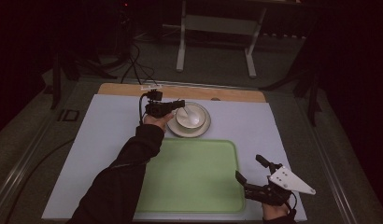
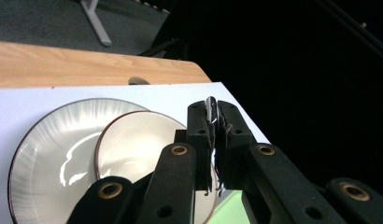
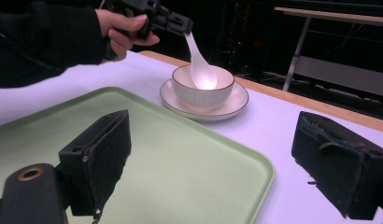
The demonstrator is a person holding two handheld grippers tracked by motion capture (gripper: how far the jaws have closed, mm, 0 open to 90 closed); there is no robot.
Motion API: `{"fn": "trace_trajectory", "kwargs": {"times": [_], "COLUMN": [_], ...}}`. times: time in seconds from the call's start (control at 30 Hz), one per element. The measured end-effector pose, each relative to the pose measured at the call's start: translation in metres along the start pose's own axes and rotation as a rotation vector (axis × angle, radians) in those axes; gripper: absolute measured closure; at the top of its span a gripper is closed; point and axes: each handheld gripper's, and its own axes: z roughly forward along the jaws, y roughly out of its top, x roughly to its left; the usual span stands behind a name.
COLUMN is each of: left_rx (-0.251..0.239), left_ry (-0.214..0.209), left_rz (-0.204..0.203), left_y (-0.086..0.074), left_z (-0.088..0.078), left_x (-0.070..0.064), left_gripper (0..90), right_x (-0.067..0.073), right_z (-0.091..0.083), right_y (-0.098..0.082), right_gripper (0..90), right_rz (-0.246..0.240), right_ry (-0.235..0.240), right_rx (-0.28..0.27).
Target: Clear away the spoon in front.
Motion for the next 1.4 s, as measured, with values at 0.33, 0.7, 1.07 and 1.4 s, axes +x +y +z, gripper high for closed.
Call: {"fn": "trace_trajectory", "kwargs": {"times": [0.33, 0.7, 1.07, 1.4], "left_rx": [0.013, 0.07, 0.144, 0.227], "left_ry": [-0.029, -0.057, -0.106, -0.14], "left_rz": [0.044, 0.131, 0.198, 0.253], "left_y": [0.018, 0.031, 0.033, 0.024], "left_z": [-0.017, -0.04, -0.064, -0.082], "left_x": [-0.018, -0.045, -0.067, -0.078], "left_gripper": [84.5, 84.4, 84.5, 84.4], "right_x": [0.0, 0.0, 0.001, 0.001], "right_z": [0.0, 0.001, 0.001, 0.002], "right_y": [0.0, 0.0, 0.0, 0.001], "right_gripper": [11.6, 11.6, 11.6, 11.6], "right_rz": [0.003, 0.002, 0.002, 0.004], "right_ry": [-0.004, -0.004, -0.004, -0.002], "right_rx": [0.001, 0.004, 0.004, 0.004]}}
